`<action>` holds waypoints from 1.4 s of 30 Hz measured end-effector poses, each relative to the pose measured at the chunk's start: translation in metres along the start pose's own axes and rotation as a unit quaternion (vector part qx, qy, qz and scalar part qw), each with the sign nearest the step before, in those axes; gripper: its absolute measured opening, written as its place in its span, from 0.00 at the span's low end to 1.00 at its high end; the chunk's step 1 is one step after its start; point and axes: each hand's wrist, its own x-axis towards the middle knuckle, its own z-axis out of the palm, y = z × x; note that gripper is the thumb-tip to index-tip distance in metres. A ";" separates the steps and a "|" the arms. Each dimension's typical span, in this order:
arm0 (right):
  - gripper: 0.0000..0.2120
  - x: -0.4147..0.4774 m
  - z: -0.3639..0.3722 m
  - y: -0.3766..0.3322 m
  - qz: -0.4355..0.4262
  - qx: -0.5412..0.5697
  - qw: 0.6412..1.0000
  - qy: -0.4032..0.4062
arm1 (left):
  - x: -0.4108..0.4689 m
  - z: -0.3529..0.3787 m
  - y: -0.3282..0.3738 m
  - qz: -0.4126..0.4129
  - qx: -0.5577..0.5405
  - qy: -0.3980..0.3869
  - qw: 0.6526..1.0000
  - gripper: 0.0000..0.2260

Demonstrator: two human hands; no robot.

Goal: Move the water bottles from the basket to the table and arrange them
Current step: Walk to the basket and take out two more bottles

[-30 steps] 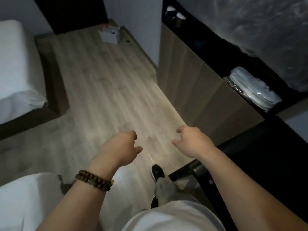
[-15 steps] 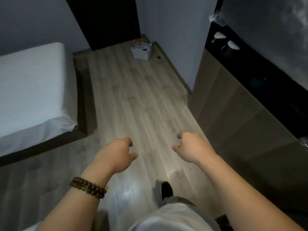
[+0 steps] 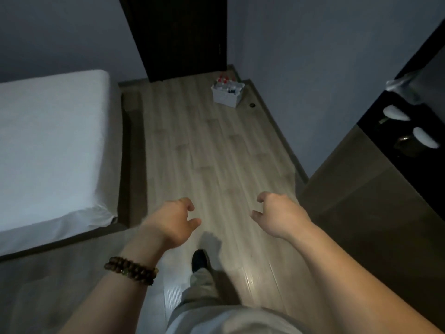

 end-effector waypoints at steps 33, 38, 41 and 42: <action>0.21 0.675 -0.313 -0.236 -0.002 0.054 0.998 0.016 | 0.655 -0.484 0.029 0.046 0.055 0.005 0.997 0.18; 0.23 0.788 -0.350 -0.265 0.032 0.070 0.997 0.029 | 0.787 -0.547 0.023 0.072 0.048 -0.015 0.996 0.18; 0.23 0.847 -0.375 -0.281 0.064 0.100 0.992 0.039 | 0.865 -0.592 0.030 0.113 0.077 -0.029 0.990 0.19; 0.23 0.863 -0.386 -0.288 0.073 0.106 0.991 0.041 | 0.886 -0.608 0.034 0.121 0.091 -0.040 0.988 0.19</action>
